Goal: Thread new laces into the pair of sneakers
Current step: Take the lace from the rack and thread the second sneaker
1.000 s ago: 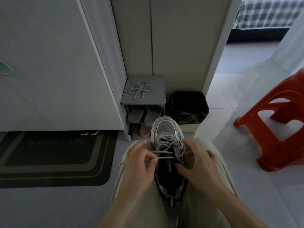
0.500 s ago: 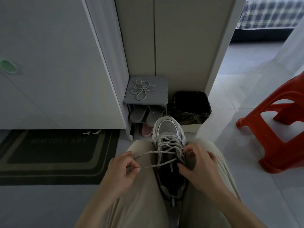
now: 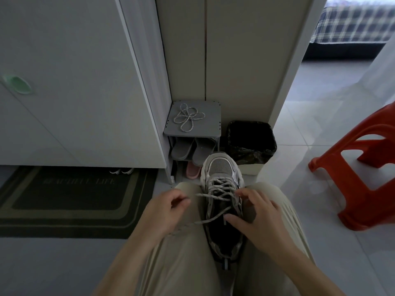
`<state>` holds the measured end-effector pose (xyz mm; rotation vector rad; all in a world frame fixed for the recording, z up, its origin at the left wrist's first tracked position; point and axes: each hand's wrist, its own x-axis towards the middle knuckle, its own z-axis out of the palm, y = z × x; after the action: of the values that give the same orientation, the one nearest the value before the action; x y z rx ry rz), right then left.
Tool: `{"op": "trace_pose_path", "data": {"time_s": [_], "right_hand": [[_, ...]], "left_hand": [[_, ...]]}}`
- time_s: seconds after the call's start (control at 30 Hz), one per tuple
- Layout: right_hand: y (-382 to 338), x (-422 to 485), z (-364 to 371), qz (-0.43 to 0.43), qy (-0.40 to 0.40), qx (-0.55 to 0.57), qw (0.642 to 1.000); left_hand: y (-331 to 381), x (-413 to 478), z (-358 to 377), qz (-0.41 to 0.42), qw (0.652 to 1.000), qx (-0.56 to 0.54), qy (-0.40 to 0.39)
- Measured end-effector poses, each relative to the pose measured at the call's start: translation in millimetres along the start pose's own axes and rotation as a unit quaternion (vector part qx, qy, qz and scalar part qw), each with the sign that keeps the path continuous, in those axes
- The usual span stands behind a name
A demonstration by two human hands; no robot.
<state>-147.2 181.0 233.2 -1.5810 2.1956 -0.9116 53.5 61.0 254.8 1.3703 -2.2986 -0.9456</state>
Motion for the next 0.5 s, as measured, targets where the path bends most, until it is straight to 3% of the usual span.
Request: {"op": "trace_pose_path", "data": {"time_s": [0.13, 0.23, 0.37, 0.5], "right_hand": [[-20, 16, -2, -0.089, 0.090, -0.021, 0.992], [-43, 32, 7, -0.144, 0.079, -0.048, 0.985], [-65, 53, -3, -0.096, 0.041, 0.052, 0.993], [-79, 67, -29, -0.022, 0.017, 0.167, 0.986]], "left_hand": [[20, 3, -15, 0.018, 0.987, -0.161, 0.016], [35, 4, -18, 0.041, 0.979, -0.197, -0.017], [34, 5, -22, 0.046, 0.975, -0.217, -0.007], [16, 4, -25, 0.000, 0.967, -0.253, 0.023]]}}
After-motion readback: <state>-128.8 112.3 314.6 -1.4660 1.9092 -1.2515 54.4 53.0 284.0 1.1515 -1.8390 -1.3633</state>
